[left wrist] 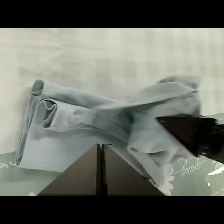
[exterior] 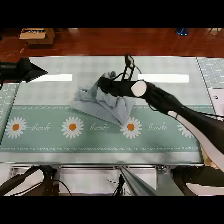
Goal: Fold the shirts.
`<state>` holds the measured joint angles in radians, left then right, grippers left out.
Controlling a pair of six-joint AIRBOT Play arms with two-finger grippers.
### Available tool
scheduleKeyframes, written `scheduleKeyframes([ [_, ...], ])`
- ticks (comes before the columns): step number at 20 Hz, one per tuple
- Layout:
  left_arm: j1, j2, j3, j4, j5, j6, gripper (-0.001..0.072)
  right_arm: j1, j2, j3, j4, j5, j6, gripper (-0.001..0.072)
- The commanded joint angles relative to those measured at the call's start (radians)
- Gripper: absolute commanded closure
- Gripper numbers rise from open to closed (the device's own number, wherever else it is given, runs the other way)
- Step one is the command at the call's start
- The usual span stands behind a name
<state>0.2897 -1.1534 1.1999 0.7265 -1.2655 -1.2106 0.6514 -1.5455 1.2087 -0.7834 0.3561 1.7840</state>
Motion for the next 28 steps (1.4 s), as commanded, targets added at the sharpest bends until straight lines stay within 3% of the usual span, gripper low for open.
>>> scheduleKeyframes([
  [1, -0.032, 0.010, -0.019, 0.008, -0.018, 0.016, 0.0687, 0.074, -0.074, 0.002, 0.075, -0.118, -0.007, 0.0569],
  [4, -0.076, 0.009, -0.099, 0.008, 0.019, 0.022, 0.0687, 0.095, -0.073, 0.009, 0.075, -0.108, -0.035, 0.0564],
  [5, -0.090, 0.009, -0.136, 0.008, 0.035, 0.021, 0.0686, 0.100, -0.074, 0.018, 0.074, -0.101, -0.042, 0.0529],
  [7, -0.112, 0.009, -0.203, 0.008, 0.059, 0.021, 0.0686, 0.100, -0.074, 0.043, 0.074, -0.086, -0.044, 0.0279],
  [8, -0.117, 0.009, -0.230, 0.007, 0.070, 0.021, 0.0686, 0.099, -0.073, 0.062, 0.074, -0.063, -0.057, 0.0222],
  [11, -0.120, 0.009, -0.277, 0.008, 0.079, 0.022, 0.0686, 0.035, -0.029, 0.127, 0.039, 0.186, -0.238, 0.0225],
  [13, -0.120, 0.010, -0.277, 0.008, 0.083, 0.022, 0.0686, -0.058, 0.042, 0.132, -0.130, 0.425, -0.255, 0.0226],
  [16, -0.120, 0.009, -0.277, 0.008, 0.115, 0.022, 0.0686, -0.223, 0.154, 0.127, -0.623, 0.840, -0.121, 0.0232],
  [17, -0.120, 0.009, -0.277, 0.008, 0.118, 0.022, 0.0686, -0.284, 0.184, 0.108, -0.766, 0.953, -0.116, 0.0232],
  [18, -0.120, 0.010, -0.277, 0.008, 0.118, 0.022, 0.0686, -0.349, 0.209, 0.071, -0.816, 1.001, -0.121, 0.0231],
  [19, -0.120, 0.010, -0.277, 0.008, 0.117, 0.030, 0.0686, -0.427, 0.237, 0.009, -0.776, 1.001, -0.122, 0.0223],
  [21, -0.119, 0.010, -0.277, 0.008, 0.117, 0.048, 0.0686, -0.554, 0.270, -0.150, -0.483, 0.890, -0.125, 0.0109],
  [23, -0.120, 0.010, -0.277, 0.008, 0.118, 0.048, 0.0686, -0.586, 0.272, -0.315, -0.138, 0.713, -0.221, 0.0109],
  [25, -0.120, 0.010, -0.277, 0.008, 0.118, 0.048, 0.0686, -0.530, 0.269, -0.444, 0.105, 0.501, -0.294, 0.0109],
  [28, -0.120, 0.010, -0.277, 0.008, 0.118, 0.051, 0.0686, -0.370, 0.227, -0.511, 0.261, 0.267, -0.310, 0.0110],
])
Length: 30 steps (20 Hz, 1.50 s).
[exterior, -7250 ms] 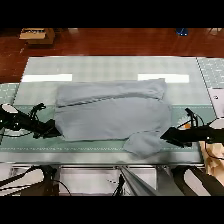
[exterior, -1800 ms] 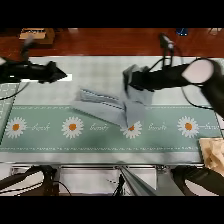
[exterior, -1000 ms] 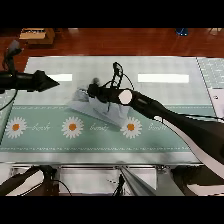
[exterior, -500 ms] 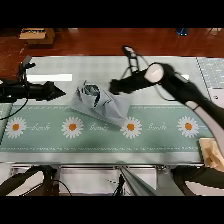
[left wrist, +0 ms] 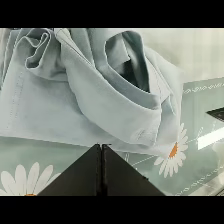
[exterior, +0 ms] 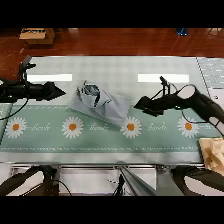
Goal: Fold the shirts.
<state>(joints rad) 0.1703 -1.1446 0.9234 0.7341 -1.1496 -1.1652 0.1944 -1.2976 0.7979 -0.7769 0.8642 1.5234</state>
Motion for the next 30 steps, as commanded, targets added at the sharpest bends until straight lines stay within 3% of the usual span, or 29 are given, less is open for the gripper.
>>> scheduleKeyframes([
  [1, 0.000, 0.001, 0.000, 0.000, 0.002, 0.006, 0.0686, 0.148, -0.049, -0.100, 0.295, -0.305, -0.050, 0.0110],
  [4, 0.000, 0.001, 0.000, 0.000, 0.001, 0.005, 0.0686, 0.280, -0.124, -0.099, 0.436, -0.453, -0.052, 0.0117],
  [5, 0.000, 0.001, 0.000, 0.000, 0.001, 0.005, 0.0686, 0.303, -0.139, -0.099, 0.469, -0.477, -0.053, 0.0161],
  [8, 0.000, 0.000, 0.000, 0.000, 0.005, 0.006, 0.0686, 0.309, -0.135, -0.080, 0.496, -0.468, -0.119, 0.0700],
  [10, 0.000, 0.000, 0.000, 0.000, 0.005, 0.006, 0.0686, 0.257, -0.077, -0.033, 0.439, -0.345, -0.220, 0.0697],
  [11, 0.000, 0.000, 0.000, 0.000, 0.005, 0.006, 0.0686, 0.214, -0.024, -0.003, 0.372, -0.263, -0.218, 0.0697],
  [12, 0.000, 0.000, 0.000, 0.000, 0.006, 0.006, 0.0686, 0.167, 0.035, 0.028, 0.304, -0.184, -0.191, 0.0697],
  [14, 0.000, 0.000, 0.000, 0.000, 0.020, 0.006, 0.0686, 0.050, 0.179, 0.111, 0.167, 0.012, -0.032, 0.0697],
  [17, 0.000, 0.000, 0.000, 0.000, 0.037, 0.006, 0.0686, -0.132, 0.388, 0.290, 0.013, 0.358, 0.062, 0.0697],
  [20, 0.000, 0.000, 0.000, 0.000, 0.054, 0.006, 0.0686, -0.325, 0.563, 0.431, -0.262, 0.578, 0.180, 0.0697],
  [22, 0.000, 0.000, 0.000, 0.000, 0.061, 0.006, 0.0686, -0.484, 0.626, 0.486, -0.397, 0.706, 0.171, 0.0698],
  [26, 0.000, 0.000, 0.000, 0.000, 0.069, 0.030, 0.0686, -0.804, 0.639, 0.507, -0.597, 0.949, -0.020, 0.0698],
  [30, 0.000, -0.001, 0.000, 0.000, 0.074, 0.084, 0.0686, -0.966, 0.605, 0.508, -0.728, 0.926, 0.003, 0.0698],
])
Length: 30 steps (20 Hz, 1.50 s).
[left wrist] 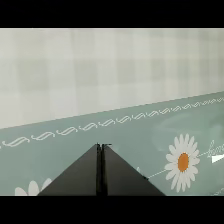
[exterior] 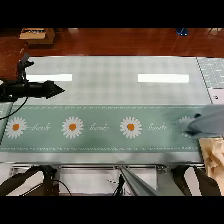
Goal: Fold the shirts.
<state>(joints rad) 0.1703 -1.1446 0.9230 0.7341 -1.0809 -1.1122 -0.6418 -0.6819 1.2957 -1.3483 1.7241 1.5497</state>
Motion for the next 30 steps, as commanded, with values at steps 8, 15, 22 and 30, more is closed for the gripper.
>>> scheduleKeyframes([
  [8, 0.000, -0.004, 0.000, 0.000, 0.009, 0.082, 0.0686, -0.191, -0.074, 0.010, -0.617, 0.131, -0.027, 0.0697],
  [15, 0.029, -0.035, 0.001, 0.000, 0.050, 0.098, 0.0686, -0.334, -0.043, 0.010, -0.783, 0.132, -0.067, 0.0696],
  [22, 0.224, -0.033, 0.001, -0.001, 0.088, 0.098, 0.0686, -0.680, -0.027, 0.007, -0.617, 0.118, -0.084, 0.0384],
  [30, 0.293, -0.033, 0.001, -0.071, 0.107, 0.187, 0.0682, -0.726, -0.028, 0.007, -0.407, -0.101, -0.121, 0.0240],
])
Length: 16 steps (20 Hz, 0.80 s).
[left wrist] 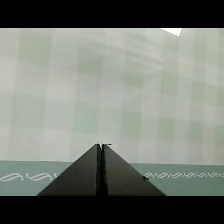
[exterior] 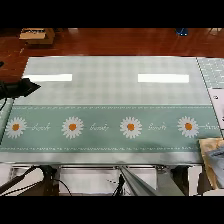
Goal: Fold the shirts.
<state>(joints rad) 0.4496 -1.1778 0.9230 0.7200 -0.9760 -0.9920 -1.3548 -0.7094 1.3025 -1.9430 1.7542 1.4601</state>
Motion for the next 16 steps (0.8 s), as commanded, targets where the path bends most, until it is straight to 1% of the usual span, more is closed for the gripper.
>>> scheduleKeyframes([
  [1, 0.007, 0.000, 0.001, -0.119, -0.004, 0.144, 0.0628, -0.013, 0.000, 0.000, 0.350, -0.188, -0.069, 0.0242],
  [2, -0.006, 0.000, 0.003, -0.204, -0.005, 0.206, 0.0448, -0.013, -0.004, 0.000, 0.549, -0.237, -0.105, 0.0244],
  [3, -0.026, 0.000, 0.013, -0.268, -0.005, 0.235, 0.0231, -0.012, -0.013, 0.000, 0.749, -0.252, -0.121, 0.0248],
  [4, -0.058, -0.001, 0.037, -0.299, -0.011, 0.245, 0.0182, -0.012, -0.028, 0.000, 0.916, -0.253, -0.123, 0.0270],
  [5, -0.098, -0.001, 0.072, -0.293, -0.016, 0.244, 0.0181, 0.007, -0.047, 0.000, 1.053, -0.255, -0.130, 0.0293],
  [6, -0.150, -0.001, 0.116, -0.275, -0.028, 0.239, 0.0181, 0.054, -0.064, 0.000, 1.115, -0.261, -0.130, 0.0292],
  [7, -0.207, -0.001, 0.163, -0.233, -0.029, 0.213, 0.0181, 0.138, -0.082, 0.000, 1.137, -0.268, -0.135, 0.0292],
  [8, -0.272, -0.002, 0.218, -0.149, -0.026, 0.153, 0.0181, 0.242, -0.101, 0.000, 1.124, -0.282, -0.138, 0.0292],
  [9, -0.334, -0.003, 0.270, -0.045, -0.024, 0.078, 0.0180, 0.378, -0.124, 0.000, 1.093, -0.311, -0.139, 0.0292],
  [10, -0.398, -0.007, 0.319, 0.081, -0.024, -0.014, 0.0149, 0.519, -0.150, 0.000, 1.047, -0.353, -0.138, 0.0292],
  [11, -0.451, -0.012, 0.354, 0.190, -0.025, -0.098, 0.0142, 0.675, -0.183, 0.000, 0.973, -0.409, -0.138, 0.0290],
  [12, -0.500, -0.021, 0.380, 0.285, -0.025, -0.183, 0.0080, 0.817, -0.221, 0.000, 0.886, -0.456, -0.127, 0.0289],
  [14, -0.576, -0.041, 0.396, 0.375, -0.050, -0.331, 0.0077, 1.073, -0.317, 0.000, 0.697, -0.509, -0.063, 0.0277],
  [15, -0.611, -0.052, 0.397, 0.391, -0.096, -0.362, 0.0077, 1.183, -0.372, 0.000, 0.624, -0.506, -0.018, 0.0238],
  [16, -0.652, -0.067, 0.397, 0.422, -0.153, -0.385, 0.0077, 1.276, -0.426, 0.000, 0.573, -0.492, 0.033, 0.0142],
])
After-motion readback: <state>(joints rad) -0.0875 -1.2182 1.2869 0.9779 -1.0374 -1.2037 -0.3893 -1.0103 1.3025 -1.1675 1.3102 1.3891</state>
